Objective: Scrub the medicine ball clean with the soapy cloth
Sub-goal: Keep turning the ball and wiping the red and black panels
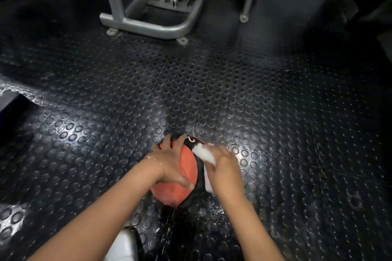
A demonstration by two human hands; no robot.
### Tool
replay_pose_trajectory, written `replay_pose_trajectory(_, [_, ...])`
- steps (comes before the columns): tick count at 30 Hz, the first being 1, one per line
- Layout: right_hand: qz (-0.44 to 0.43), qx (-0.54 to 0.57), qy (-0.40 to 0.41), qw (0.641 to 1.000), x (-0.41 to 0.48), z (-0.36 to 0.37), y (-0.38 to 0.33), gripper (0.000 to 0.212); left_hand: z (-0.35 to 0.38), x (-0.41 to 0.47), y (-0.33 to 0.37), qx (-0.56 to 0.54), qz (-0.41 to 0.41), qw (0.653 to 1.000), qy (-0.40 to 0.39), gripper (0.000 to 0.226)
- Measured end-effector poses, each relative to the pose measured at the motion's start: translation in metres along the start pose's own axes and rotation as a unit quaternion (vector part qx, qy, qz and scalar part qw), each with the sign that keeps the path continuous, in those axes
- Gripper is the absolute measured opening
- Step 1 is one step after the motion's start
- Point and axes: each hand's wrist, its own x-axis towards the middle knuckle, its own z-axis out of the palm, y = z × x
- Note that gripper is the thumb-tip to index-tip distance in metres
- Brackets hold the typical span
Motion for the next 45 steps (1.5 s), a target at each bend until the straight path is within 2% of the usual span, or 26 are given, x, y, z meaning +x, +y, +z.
replay_pose_trajectory(2, [-0.025, 0.014, 0.028, 0.999, -0.028, 0.000, 0.006, 0.039, -0.007, 0.003, -0.005, -0.017, 0.003, 1.000, -0.010, 0.135])
replay_pose_trajectory(5, [-0.013, 0.029, 0.025, 0.999, -0.022, -0.001, 0.010, 0.033, -0.009, 0.005, -0.006, -0.001, 0.006, 1.000, -0.016, 0.135])
replay_pose_trajectory(10, [0.000, -0.054, -0.043, 0.998, 0.038, -0.001, -0.010, 0.041, -0.017, 0.007, -0.009, -0.009, 0.001, 0.999, -0.032, 0.135])
replay_pose_trajectory(13, [-0.016, -0.049, -0.087, 0.995, 0.024, -0.004, -0.011, 0.045, -0.027, 0.012, -0.017, -0.041, 0.000, 0.998, -0.055, 0.136])
replay_pose_trajectory(17, [-0.074, -0.007, -0.021, 0.997, -0.033, -0.001, -0.003, 0.033, -0.030, 0.013, -0.019, -0.040, 0.010, 0.997, -0.068, 0.134])
replay_pose_trajectory(21, [-0.004, 0.037, 0.020, 0.999, -0.006, 0.002, -0.003, 0.025, -0.026, 0.008, -0.009, -0.015, 0.014, 0.998, -0.052, 0.133])
replay_pose_trajectory(26, [0.025, -0.018, -0.012, 0.999, 0.057, 0.001, 0.001, 0.030, -0.028, 0.012, 0.003, 0.001, 0.011, 0.999, -0.047, 0.132])
replay_pose_trajectory(29, [0.004, -0.018, -0.004, 1.000, 0.036, -0.006, 0.007, 0.029, -0.032, 0.017, 0.003, 0.006, 0.011, 0.998, -0.054, 0.130])
replay_pose_trajectory(32, [-0.055, -0.022, 0.002, 0.998, -0.002, -0.012, 0.018, 0.025, -0.034, 0.020, 0.001, 0.016, 0.019, 0.998, -0.061, 0.131])
replay_pose_trajectory(34, [-0.058, -0.010, -0.006, 0.998, -0.014, -0.013, 0.023, 0.022, -0.033, 0.020, 0.001, 0.020, 0.024, 0.997, -0.067, 0.132])
replay_pose_trajectory(37, [-0.030, -0.020, -0.002, 0.999, 0.011, -0.014, 0.018, 0.022, -0.032, 0.019, 0.002, 0.028, 0.028, 0.997, -0.070, 0.132])
replay_pose_trajectory(41, [-0.047, -0.111, -0.014, 0.993, 0.056, -0.009, 0.003, 0.025, -0.030, 0.021, 0.001, 0.042, 0.027, 0.996, -0.070, 0.134])
replay_pose_trajectory(45, [-0.083, -0.109, -0.026, 0.990, 0.043, -0.014, 0.004, 0.030, -0.034, 0.023, -0.005, 0.049, 0.033, 0.996, -0.072, 0.134])
